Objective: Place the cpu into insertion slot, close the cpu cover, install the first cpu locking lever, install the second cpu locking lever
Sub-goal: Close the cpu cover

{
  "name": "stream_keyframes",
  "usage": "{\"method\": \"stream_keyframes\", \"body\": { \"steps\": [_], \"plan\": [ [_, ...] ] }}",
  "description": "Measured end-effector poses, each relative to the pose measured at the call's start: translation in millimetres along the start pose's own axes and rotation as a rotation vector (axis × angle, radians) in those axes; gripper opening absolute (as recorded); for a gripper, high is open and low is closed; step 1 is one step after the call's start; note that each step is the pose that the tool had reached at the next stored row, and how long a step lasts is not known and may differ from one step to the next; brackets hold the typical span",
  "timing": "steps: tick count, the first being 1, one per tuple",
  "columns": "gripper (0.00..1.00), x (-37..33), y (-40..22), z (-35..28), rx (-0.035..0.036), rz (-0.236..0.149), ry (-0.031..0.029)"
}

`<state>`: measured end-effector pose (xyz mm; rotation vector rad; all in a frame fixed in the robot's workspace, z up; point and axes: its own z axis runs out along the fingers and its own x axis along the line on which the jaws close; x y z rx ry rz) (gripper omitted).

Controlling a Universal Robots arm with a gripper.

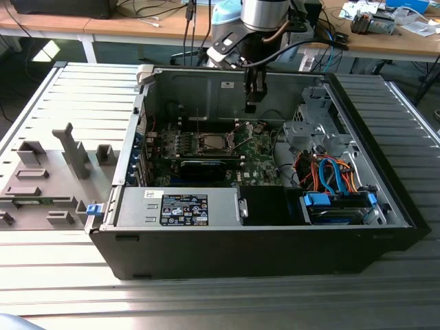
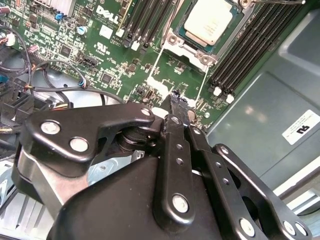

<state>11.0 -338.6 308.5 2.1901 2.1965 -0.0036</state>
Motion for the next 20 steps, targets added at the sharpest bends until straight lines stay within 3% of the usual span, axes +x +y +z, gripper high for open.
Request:
{"method": "stream_keyframes", "body": {
  "steps": [20],
  "plan": [
    [0.11, 0.0, 5.9, 1.8, -0.0001, 0.0, 0.0001]
  ]
}}
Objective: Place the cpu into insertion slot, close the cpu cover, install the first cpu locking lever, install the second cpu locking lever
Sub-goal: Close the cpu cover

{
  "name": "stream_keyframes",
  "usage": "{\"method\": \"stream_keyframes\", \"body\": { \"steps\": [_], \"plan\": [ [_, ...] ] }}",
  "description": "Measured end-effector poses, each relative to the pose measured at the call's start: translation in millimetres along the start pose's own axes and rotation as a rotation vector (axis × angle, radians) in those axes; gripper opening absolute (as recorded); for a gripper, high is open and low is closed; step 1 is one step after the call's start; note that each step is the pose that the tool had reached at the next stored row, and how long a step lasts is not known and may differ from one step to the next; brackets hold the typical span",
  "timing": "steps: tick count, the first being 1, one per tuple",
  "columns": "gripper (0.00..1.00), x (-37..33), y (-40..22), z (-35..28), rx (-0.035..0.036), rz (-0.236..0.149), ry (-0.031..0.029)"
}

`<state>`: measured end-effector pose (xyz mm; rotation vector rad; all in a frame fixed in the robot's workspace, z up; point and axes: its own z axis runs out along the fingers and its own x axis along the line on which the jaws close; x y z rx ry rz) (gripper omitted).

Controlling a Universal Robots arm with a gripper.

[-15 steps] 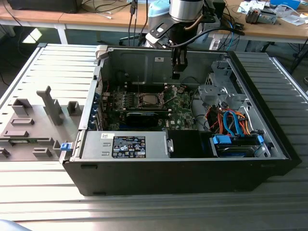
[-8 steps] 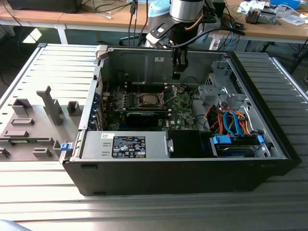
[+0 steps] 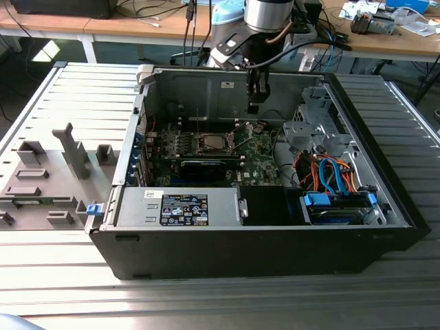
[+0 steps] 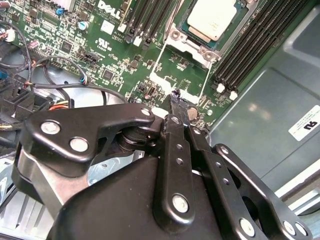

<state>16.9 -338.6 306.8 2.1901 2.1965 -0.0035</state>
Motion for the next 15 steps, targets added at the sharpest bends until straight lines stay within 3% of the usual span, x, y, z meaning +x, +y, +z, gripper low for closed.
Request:
{"method": "stream_keyframes", "body": {
  "steps": [15],
  "plan": [
    [0.11, 0.0, 7.6, 0.8, 0.0, 0.0, 0.0]
  ]
}}
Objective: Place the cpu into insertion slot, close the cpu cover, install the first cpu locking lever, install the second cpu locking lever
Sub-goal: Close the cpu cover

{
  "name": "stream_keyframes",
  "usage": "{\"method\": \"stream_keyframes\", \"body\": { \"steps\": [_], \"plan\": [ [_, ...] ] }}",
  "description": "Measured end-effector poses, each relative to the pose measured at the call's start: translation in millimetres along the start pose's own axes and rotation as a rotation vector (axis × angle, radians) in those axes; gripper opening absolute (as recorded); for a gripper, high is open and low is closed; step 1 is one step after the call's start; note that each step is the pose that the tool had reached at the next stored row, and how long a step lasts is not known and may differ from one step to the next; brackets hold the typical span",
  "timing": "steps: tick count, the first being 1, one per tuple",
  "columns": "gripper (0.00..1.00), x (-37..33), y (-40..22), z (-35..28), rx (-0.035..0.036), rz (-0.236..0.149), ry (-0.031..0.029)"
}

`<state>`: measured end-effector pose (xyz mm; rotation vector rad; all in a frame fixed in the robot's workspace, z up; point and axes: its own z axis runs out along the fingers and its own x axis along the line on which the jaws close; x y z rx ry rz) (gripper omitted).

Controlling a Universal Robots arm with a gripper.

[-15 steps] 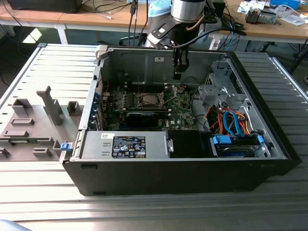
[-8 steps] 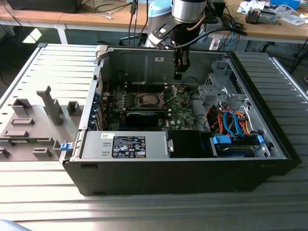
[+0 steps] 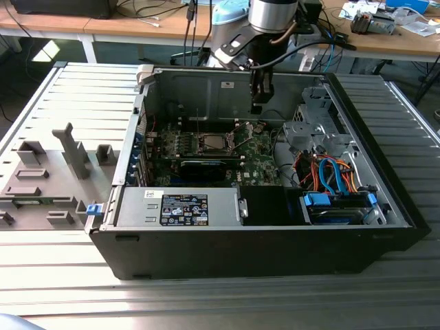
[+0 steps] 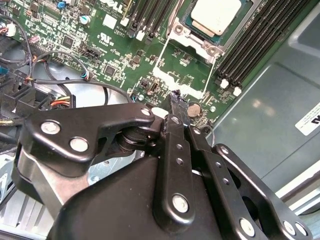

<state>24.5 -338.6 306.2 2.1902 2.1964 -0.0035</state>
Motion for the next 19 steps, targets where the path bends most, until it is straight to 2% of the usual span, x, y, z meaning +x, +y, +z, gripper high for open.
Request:
{"method": "stream_keyframes", "body": {
  "steps": [9, 19],
  "plan": [
    [0.11, 0.0, 7.1, 0.4, 0.0001, 0.0, 0.0],
    [0.11, 0.0, 11.8, 0.6, 0.0001, 0.0, 0.0]
  ]
}}
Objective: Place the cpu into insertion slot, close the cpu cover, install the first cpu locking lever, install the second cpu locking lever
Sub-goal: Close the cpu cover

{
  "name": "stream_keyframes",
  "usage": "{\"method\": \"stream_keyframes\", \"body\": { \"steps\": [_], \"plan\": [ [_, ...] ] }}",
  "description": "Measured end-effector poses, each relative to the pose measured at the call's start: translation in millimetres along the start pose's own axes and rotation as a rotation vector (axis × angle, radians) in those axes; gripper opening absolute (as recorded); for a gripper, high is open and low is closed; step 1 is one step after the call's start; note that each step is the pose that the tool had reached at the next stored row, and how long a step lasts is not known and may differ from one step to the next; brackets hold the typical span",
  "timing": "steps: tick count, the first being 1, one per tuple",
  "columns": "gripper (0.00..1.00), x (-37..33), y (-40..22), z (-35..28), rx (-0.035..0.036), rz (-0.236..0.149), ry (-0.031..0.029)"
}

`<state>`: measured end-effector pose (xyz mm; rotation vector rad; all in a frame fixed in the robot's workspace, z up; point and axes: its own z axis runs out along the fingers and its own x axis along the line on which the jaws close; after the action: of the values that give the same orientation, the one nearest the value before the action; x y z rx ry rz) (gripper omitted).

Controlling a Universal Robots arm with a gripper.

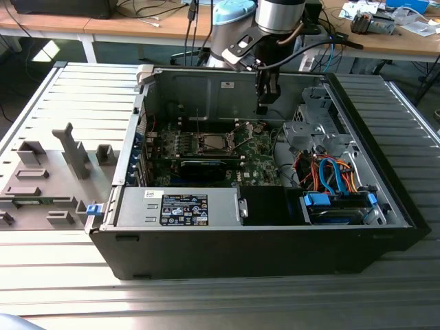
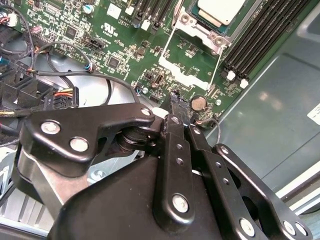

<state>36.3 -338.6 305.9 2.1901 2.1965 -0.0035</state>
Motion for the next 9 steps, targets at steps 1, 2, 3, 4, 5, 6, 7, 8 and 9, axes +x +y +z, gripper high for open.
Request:
{"method": "stream_keyframes", "body": {
  "steps": [1, 2, 3, 4, 5, 6, 7, 8, 9],
  "plan": [
    [0.11, 0.0, 0.5, 0.0, 0.0, 0.0, 0.0],
    [0.11, 0.0, 1.0, 0.0, 0.0, 0.0, 0.0],
    [0.11, 0.0, 1.3, 0.1, 0.0, 0.0, 0.0],
    [0.11, 0.0, 1.7, 0.1, 0.0, 0.0, 0.0],
    [0.11, 0.0, 2.3, 0.1, 0.0, 0.0, -0.0001],
    [0.11, 0.0, 2.9, 0.2, 0.0001, 0.0, -0.0001],
    [0.11, 0.0, 3.5, 1.2, 0.0003, 0.0, 0.0],
    [0.11, 0.0, 3.8, 2.8, 0.0008, 0.0, -0.0001],
    [0.11, 0.1, 4.0, 4.0, 0.0011, 0.0, 0.0001]
  ]
}}
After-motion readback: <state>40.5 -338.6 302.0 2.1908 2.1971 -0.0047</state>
